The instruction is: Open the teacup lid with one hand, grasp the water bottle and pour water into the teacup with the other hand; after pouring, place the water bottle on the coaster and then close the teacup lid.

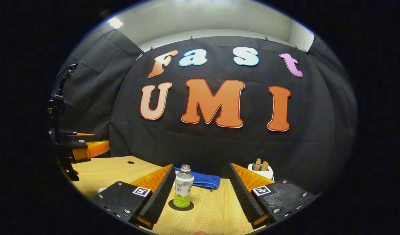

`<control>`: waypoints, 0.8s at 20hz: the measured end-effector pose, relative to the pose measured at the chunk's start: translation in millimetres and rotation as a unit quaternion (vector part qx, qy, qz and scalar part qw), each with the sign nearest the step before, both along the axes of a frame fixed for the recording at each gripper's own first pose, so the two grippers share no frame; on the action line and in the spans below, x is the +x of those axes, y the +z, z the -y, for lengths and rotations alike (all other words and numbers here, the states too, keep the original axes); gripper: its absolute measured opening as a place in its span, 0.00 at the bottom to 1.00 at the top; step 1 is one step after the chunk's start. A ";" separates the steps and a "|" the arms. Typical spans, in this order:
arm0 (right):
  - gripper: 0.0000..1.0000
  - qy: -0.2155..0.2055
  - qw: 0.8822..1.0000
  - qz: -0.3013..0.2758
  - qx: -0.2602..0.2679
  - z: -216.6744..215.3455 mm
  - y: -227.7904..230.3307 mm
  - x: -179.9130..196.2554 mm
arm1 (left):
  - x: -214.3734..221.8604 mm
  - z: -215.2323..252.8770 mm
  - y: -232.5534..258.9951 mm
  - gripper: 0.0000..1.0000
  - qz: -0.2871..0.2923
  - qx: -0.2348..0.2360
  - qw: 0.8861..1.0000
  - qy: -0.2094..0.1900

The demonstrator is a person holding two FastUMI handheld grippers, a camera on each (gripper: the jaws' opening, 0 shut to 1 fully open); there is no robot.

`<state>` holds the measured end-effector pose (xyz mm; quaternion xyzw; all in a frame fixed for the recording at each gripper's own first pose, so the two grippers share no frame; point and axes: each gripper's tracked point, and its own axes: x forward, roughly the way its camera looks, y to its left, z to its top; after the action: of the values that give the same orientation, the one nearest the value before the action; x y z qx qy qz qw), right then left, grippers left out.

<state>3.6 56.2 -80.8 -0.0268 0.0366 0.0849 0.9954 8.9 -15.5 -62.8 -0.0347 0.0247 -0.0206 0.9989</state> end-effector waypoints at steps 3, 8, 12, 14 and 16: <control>0.97 -0.008 1.000 0.008 -0.004 4.2 2.8 4.5 | 1.3 -1.0 0.5 0.96 0.000 0.003 1.000 0.002; 0.98 -0.017 1.000 0.022 -0.002 10.6 9.8 9.3 | 2.8 0.5 5.3 0.96 0.008 0.010 1.000 0.002; 0.97 -0.020 0.999 0.027 0.010 12.9 14.8 13.1 | 4.3 3.1 7.0 0.98 0.012 0.013 1.000 0.001; 0.97 -0.022 0.999 0.027 0.008 14.6 13.3 13.7 | 4.9 2.3 9.3 0.96 0.015 0.013 1.000 0.001; 0.97 -0.023 0.999 0.025 0.007 15.6 12.1 14.5 | 4.1 2.4 10.3 0.96 0.016 0.013 1.000 0.002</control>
<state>18.0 40.6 -68.7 -0.0213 0.0117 0.0613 0.9978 13.0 -17.9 -52.5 -0.0211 0.0085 -0.0187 0.9996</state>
